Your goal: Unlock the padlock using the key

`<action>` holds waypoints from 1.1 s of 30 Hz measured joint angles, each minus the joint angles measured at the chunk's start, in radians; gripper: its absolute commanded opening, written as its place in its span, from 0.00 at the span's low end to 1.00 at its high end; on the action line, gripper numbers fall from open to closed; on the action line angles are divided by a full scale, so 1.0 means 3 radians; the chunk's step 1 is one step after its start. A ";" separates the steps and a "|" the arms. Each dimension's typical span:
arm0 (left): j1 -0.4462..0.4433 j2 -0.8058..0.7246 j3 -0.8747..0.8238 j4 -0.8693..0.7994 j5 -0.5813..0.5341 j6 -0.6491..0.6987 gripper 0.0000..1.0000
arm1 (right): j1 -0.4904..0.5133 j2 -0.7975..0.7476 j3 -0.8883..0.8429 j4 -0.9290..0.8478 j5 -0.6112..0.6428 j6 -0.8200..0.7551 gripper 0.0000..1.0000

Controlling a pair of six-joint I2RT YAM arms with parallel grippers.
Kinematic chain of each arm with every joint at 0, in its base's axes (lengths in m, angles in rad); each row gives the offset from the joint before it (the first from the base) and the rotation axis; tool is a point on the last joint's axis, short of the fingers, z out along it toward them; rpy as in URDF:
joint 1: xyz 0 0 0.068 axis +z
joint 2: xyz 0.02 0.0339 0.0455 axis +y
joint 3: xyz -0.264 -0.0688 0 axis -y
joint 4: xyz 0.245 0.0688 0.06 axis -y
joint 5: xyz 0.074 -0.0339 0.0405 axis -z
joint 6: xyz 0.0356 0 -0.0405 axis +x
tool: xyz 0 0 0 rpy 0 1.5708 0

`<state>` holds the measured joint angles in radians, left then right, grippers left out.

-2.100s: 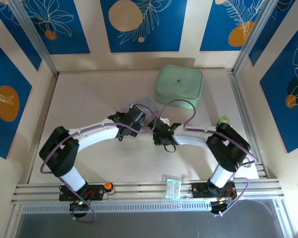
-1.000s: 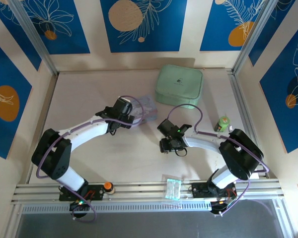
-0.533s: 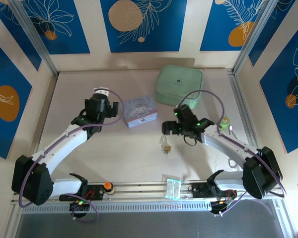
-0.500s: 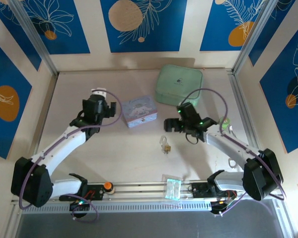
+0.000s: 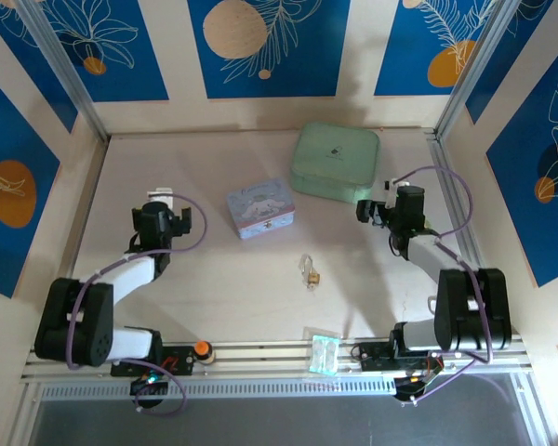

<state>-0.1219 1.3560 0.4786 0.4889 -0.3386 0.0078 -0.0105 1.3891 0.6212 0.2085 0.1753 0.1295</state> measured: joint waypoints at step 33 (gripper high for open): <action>0.0187 0.0665 -0.0415 0.1464 0.0698 0.0006 1.00 | 0.0024 0.0444 -0.0659 0.1874 -0.0340 -0.0061 0.99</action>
